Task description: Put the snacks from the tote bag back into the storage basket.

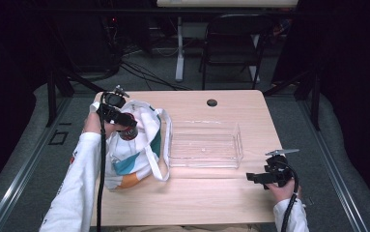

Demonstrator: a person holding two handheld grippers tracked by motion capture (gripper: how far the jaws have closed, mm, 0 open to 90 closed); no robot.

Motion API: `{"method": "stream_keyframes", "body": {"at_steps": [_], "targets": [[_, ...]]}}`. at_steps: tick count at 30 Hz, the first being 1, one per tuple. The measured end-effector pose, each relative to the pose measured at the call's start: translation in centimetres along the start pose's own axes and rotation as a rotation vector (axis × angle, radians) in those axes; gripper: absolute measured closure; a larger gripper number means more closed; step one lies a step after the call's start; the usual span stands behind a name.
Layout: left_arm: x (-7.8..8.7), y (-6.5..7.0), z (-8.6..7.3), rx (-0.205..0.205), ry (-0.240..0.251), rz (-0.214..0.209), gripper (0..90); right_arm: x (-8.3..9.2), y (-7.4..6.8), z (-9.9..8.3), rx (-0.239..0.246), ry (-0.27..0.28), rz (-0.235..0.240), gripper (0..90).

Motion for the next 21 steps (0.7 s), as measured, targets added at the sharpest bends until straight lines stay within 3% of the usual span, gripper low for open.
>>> {"method": "stream_keyframes", "body": {"at_steps": [21], "targets": [[1.8, 2.0, 2.7, -0.051, 0.038, -0.014, 25.8, 0.0, 0.0, 0.0, 0.000, -0.001, 0.000, 8.7]]}}
Point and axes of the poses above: each handheld gripper's, and its own axes: x roughly backward along the jaws, z roughly out of its top, y roughly to its right, the point moved 9 cm from there along -x, roughly forward along the jaws, and after that the axes turned 14 degrees about -z, right-handed, at the moved point
